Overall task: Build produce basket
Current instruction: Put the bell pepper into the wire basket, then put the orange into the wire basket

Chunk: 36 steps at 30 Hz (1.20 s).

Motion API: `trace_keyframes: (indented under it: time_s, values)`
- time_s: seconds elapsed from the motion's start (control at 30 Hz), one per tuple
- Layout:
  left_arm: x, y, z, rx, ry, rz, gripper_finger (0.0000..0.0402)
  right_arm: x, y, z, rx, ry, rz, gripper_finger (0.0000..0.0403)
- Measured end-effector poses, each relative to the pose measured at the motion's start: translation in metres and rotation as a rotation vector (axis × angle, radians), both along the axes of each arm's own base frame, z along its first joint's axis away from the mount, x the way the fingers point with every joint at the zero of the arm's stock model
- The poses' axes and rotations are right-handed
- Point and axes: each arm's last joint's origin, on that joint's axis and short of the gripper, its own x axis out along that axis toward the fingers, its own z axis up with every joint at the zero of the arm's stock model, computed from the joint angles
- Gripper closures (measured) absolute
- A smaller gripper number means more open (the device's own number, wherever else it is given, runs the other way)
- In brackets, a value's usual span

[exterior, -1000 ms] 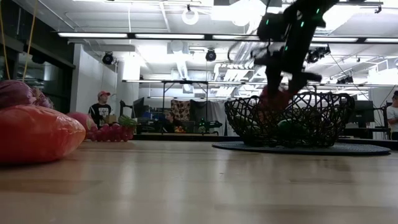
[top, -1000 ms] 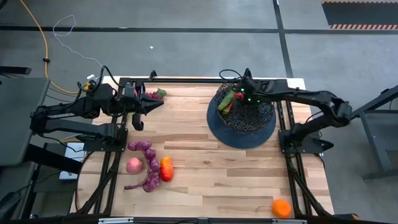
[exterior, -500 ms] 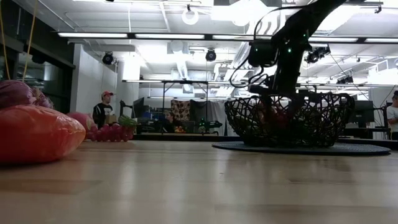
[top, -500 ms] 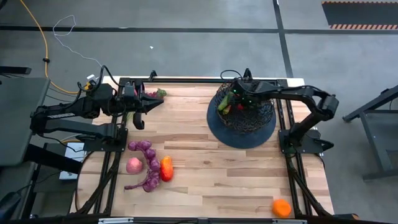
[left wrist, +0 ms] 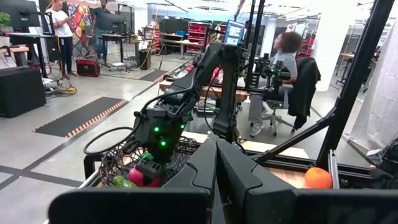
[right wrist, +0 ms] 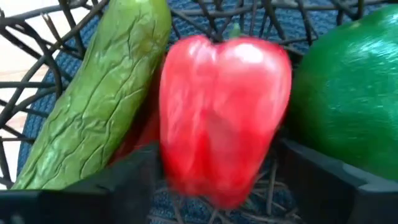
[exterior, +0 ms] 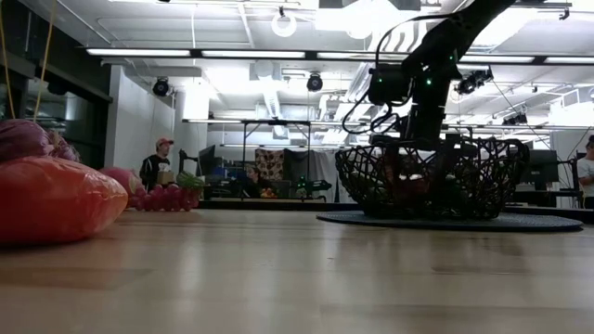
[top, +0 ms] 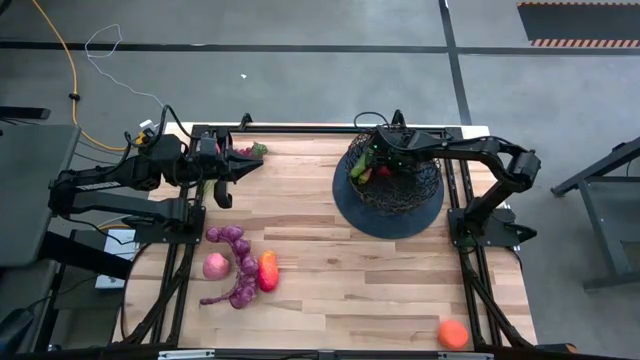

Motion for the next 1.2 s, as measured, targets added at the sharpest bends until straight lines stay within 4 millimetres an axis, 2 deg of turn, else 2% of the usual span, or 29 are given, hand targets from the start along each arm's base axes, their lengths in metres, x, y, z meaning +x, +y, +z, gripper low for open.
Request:
trace_keyframes:
  time_s: [0.2,0.33,0.47,0.6,0.73,0.93,1.03,1.2]
  values:
    - [0.000,0.000,0.000,0.000,0.000,0.000,0.0401,-0.001,-0.002,0.001,-0.012,0.000,-0.011,0.0013]
    - [0.000,0.000,0.000,0.000,0.000,0.000,0.0401,-0.009,-0.010,0.009,-0.020,-0.026,-0.021,0.0012]
    - [0.000,0.000,0.000,-0.001,0.000,0.000,0.0401,-0.023,-0.013,0.035,-0.088,-0.081,-0.004,0.0020]
    - [0.000,0.000,0.000,0.000,0.000,0.000,0.0401,-0.039,-0.008,0.077,-0.242,-0.221,0.044,0.0020]
    - [0.000,0.000,0.000,-0.001,0.000,0.000,0.0401,-0.048,0.010,0.125,-0.402,-0.478,0.240,0.0020]
    - [0.000,0.000,0.000,-0.001,0.000,0.000,0.0401,-0.053,0.058,0.181,-0.606,-0.833,0.603,0.0020]
    - [0.000,0.000,0.000,-0.001,0.000,0.000,0.0401,-0.052,0.079,0.193,-0.718,-0.856,0.716,0.0020]
    - [0.000,0.000,0.000,-0.001,0.000,0.000,0.0401,-0.046,0.091,0.190,-0.837,-0.722,0.763,0.0020]
